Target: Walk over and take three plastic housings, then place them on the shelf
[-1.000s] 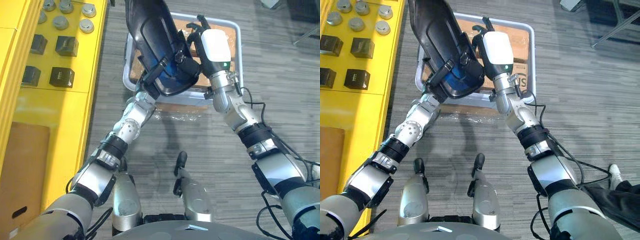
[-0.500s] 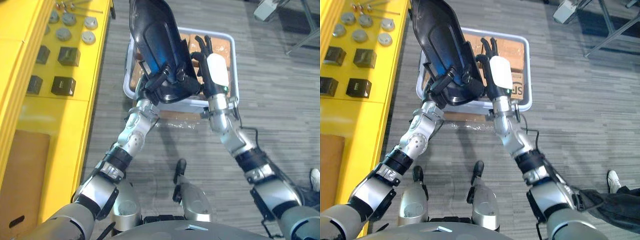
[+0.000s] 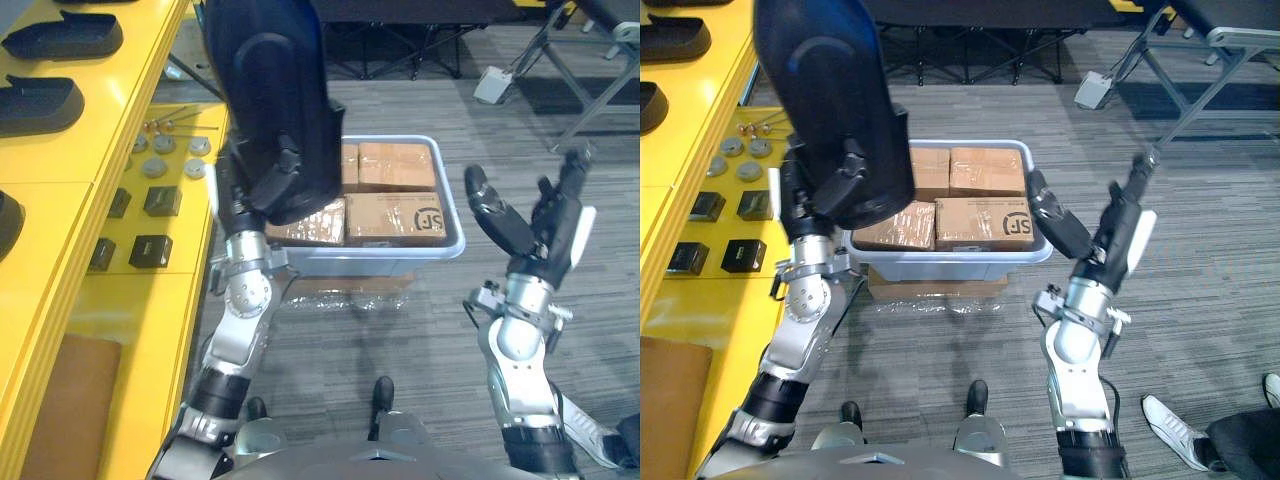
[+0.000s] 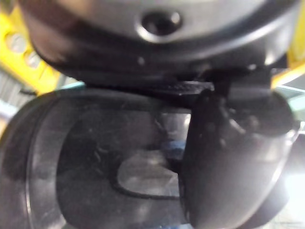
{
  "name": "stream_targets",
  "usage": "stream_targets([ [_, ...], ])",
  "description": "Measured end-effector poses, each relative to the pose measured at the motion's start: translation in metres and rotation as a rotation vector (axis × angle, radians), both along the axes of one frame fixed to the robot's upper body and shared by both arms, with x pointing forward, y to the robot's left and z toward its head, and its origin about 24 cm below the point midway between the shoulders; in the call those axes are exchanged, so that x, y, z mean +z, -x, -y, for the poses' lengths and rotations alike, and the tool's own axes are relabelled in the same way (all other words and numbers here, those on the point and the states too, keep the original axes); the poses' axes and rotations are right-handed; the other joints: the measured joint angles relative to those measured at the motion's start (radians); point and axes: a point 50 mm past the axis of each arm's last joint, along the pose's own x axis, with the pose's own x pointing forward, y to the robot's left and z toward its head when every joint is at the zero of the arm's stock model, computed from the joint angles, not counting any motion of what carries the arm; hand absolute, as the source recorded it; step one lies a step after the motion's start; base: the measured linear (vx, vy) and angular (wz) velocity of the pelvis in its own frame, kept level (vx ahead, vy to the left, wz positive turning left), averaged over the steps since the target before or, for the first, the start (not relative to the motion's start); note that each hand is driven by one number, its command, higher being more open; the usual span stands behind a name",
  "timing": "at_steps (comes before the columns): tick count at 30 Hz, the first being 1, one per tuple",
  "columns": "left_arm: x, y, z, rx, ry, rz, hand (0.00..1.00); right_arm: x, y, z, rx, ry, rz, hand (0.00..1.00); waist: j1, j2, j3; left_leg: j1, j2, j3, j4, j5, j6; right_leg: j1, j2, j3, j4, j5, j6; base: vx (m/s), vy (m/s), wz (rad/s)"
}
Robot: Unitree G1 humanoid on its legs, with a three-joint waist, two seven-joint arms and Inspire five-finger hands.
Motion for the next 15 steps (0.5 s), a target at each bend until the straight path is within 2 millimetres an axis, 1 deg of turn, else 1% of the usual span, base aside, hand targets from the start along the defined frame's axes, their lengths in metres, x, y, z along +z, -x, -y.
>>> stream_targets([
  [2,-0.007,0.012,-0.008,0.081,-0.064,-0.009,0.00,-0.016,0.013,0.001,0.022,-0.036,-0.072,1.00,0.001,0.015,-0.011,-0.001,0.000,0.000,0.000,0.000,0.000,0.000,0.000,0.000,0.000,-0.001,0.000,-0.03,-0.007,0.01],
  [3,-0.009,0.015,-0.009,0.090,-0.066,-0.016,0.00,-0.019,0.016,0.001,0.028,-0.047,-0.086,1.00,0.000,0.018,-0.014,-0.001,0.000,0.000,0.000,0.000,0.000,-0.001,0.000,0.000,0.000,-0.001,0.000,0.00,0.000,0.00],
  [5,-0.020,0.025,-0.015,0.120,-0.059,-0.051,0.00,-0.030,0.026,0.000,0.053,-0.126,-0.116,1.00,0.000,0.026,-0.022,-0.001,0.001,0.000,0.000,0.000,0.000,-0.002,0.000,0.000,0.000,-0.001,0.000,0.00,0.000,0.00],
  [8,-0.032,0.035,-0.022,0.147,-0.022,-0.101,0.00,-0.045,0.033,0.002,0.049,-0.219,-0.154,1.00,-0.001,0.023,-0.028,-0.003,0.001,0.000,-0.001,0.000,0.000,-0.004,0.000,0.001,-0.002,-0.001,0.000,0.00,0.000,0.00],
  [10,-0.045,0.046,-0.030,0.160,0.058,-0.144,0.00,-0.066,0.040,0.009,-0.002,-0.282,-0.220,1.00,0.002,0.017,-0.039,-0.008,0.000,0.000,-0.003,0.000,0.000,-0.009,0.000,0.000,-0.004,-0.001,0.000,0.00,0.000,0.00],
  [12,-0.052,0.053,-0.038,0.175,0.116,-0.176,0.00,-0.081,0.045,0.015,-0.047,-0.320,-0.272,1.00,0.006,0.016,-0.052,-0.020,0.000,-0.005,-0.002,0.000,0.000,-0.016,0.000,-0.004,-0.005,0.000,0.000,0.03,0.006,0.05],
  [13,-0.055,0.056,-0.043,0.192,0.146,-0.191,0.00,-0.087,0.046,0.015,-0.064,-0.360,-0.283,1.00,0.010,0.017,-0.052,-0.021,0.000,-0.006,-0.001,0.000,0.000,-0.016,0.000,-0.005,-0.005,0.000,0.000,0.03,0.005,0.05],
  [15,-0.058,0.061,-0.052,0.230,0.161,-0.201,0.00,-0.092,0.046,0.013,-0.049,-0.404,-0.290,1.00,0.015,0.019,-0.053,-0.023,-0.001,-0.015,0.002,0.000,0.000,-0.011,-0.001,-0.015,-0.005,0.000,0.000,0.01,0.004,0.12],
])
